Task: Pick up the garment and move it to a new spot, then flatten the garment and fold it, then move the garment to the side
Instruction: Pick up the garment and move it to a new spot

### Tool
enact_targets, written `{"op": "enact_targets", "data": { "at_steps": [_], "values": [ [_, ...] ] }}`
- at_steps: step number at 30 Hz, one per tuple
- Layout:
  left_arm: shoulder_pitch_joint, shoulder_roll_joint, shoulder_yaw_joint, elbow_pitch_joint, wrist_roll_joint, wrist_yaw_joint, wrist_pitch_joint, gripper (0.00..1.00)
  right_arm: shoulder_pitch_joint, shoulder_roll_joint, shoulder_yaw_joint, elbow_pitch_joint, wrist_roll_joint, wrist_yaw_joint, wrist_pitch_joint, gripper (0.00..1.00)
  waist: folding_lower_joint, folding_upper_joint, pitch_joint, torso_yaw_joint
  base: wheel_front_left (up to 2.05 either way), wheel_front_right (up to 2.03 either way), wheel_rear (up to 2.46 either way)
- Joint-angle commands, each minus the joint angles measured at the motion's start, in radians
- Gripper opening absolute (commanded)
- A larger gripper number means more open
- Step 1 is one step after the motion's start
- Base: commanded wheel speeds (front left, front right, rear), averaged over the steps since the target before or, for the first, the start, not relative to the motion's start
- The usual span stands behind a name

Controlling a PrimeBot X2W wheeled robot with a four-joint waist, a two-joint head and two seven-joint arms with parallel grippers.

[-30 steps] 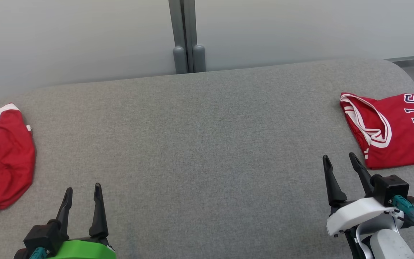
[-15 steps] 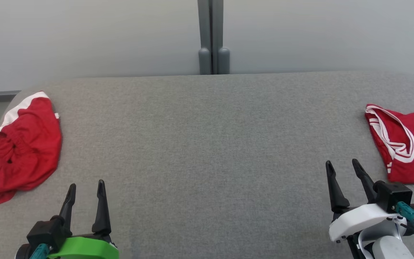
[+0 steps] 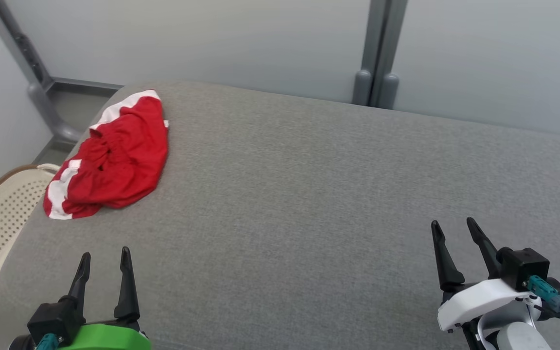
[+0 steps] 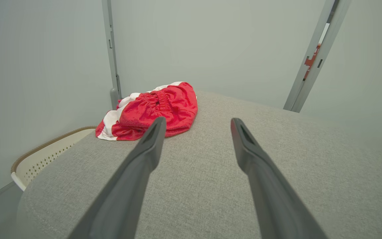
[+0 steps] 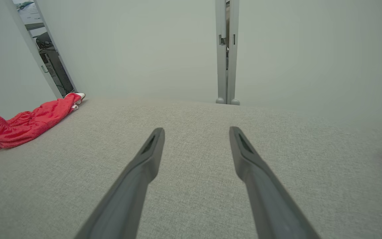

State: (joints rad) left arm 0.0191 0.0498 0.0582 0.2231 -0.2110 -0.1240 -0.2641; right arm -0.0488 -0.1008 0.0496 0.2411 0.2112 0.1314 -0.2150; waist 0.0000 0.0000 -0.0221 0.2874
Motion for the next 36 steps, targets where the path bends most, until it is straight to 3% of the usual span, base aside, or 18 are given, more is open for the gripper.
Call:
{"op": "enact_targets", "data": {
  "at_steps": [1, 7, 15, 27, 36],
  "values": [
    [0.015, 0.004, 0.008, -0.004, 0.009, -0.005, 0.0, 1.0, 0.011, 0.001, 0.001, -0.004, 0.002, -0.001, -0.002, 1.0, 0.0, 0.0, -0.012, 0.096, 0.0, 0.0, 0.0],
    [0.017, 0.004, 0.016, -0.007, 0.014, -0.007, 0.0, 1.0, 0.02, 0.007, 0.013, 0.003, 0.007, -0.001, 0.001, 1.0, 0.0, 0.0, -0.014, 0.171, 0.0, 0.0, 0.0],
    [0.028, 0.003, 0.024, -0.009, 0.009, -0.007, 0.0, 1.0, -0.002, 0.009, 0.039, 0.009, 0.009, -0.001, 0.005, 1.0, 0.0, 0.0, -0.005, 0.215, 0.0, 0.0, 0.0],
    [0.003, 0.002, 0.038, 0.002, 0.008, -0.008, 0.0, 1.0, -0.014, -0.002, 0.051, 0.01, 0.012, -0.001, 0.012, 1.0, 0.0, 0.0, 0.006, 0.212, 0.0, 0.0, 0.0],
    [-0.181, 0.011, 0.038, 0.139, -0.001, 0.006, 0.016, 1.0, -0.043, -0.025, 0.07, -0.027, 0.001, -0.001, 0.043, 1.0, 0.0, 0.0, 0.077, 0.148, 0.0, 0.0, 0.0]
  ]
}}
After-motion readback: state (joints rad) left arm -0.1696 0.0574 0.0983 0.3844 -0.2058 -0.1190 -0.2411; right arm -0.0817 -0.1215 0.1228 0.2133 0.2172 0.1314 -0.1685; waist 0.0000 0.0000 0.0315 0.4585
